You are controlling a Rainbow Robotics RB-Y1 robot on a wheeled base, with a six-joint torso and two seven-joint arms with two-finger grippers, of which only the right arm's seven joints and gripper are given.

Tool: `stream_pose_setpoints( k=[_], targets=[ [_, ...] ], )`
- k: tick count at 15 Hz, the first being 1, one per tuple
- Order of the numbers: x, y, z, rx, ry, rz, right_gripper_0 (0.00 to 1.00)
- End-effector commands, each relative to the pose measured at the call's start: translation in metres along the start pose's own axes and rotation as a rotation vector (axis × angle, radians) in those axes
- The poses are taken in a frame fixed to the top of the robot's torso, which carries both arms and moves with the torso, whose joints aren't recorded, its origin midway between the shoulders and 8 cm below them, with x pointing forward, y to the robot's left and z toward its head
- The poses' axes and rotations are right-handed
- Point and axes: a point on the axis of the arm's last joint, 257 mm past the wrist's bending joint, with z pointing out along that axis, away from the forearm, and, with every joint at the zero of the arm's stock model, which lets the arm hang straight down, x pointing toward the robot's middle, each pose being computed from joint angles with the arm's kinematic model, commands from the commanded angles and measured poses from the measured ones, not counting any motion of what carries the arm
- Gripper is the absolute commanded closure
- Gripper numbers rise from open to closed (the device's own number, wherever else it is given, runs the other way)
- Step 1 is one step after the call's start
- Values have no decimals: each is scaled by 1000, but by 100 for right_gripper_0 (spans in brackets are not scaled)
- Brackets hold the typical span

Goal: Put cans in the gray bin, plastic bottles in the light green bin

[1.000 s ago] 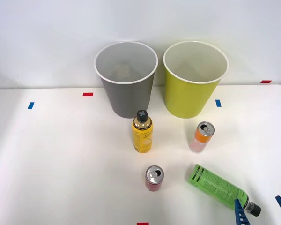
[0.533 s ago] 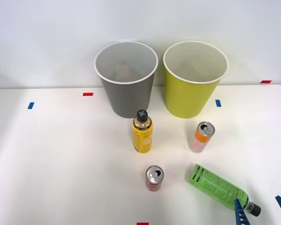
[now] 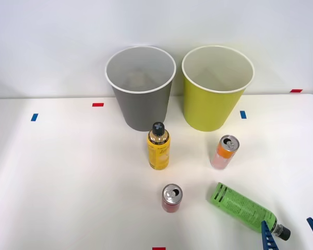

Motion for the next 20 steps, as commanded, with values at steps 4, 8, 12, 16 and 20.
stream_pose_setpoints(
  k=[4,8,12,16,20],
  targets=[
    [0,0,0,0,0,0,0],
    [0,0,0,0,0,0,0],
    [0,0,0,0,0,0,0],
    [0,0,0,0,0,0,0],
    [0,0,0,0,0,0,0]
  ],
)
